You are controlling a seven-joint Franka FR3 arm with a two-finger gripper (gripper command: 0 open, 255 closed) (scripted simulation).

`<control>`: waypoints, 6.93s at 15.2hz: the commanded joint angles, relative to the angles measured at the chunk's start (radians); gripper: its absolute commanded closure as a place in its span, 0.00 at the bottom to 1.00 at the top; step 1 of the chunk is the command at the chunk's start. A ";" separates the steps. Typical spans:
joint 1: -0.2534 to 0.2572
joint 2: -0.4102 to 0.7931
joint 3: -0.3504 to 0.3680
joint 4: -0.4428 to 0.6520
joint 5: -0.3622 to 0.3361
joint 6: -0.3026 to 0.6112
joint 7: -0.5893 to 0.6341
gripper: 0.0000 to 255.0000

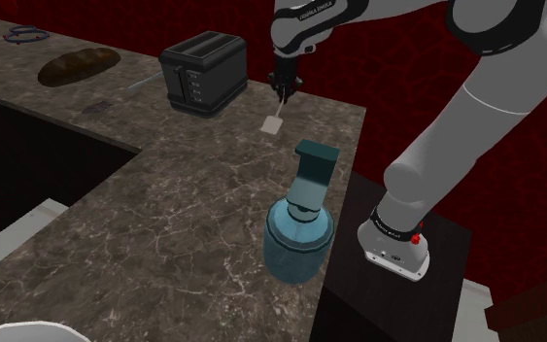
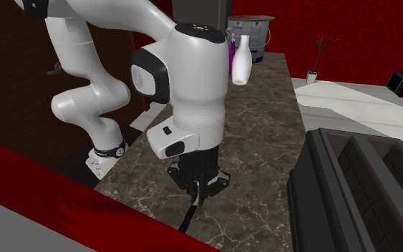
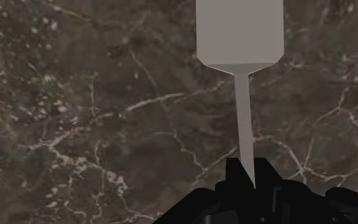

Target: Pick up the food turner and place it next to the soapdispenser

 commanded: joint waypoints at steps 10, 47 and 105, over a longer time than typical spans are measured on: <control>0.000 -0.041 -0.002 0.107 0.011 -0.147 -0.013 1.00; 0.001 0.025 0.001 0.685 0.003 -0.661 -0.030 1.00; 0.749 0.439 0.589 1.398 -0.280 -1.105 1.113 1.00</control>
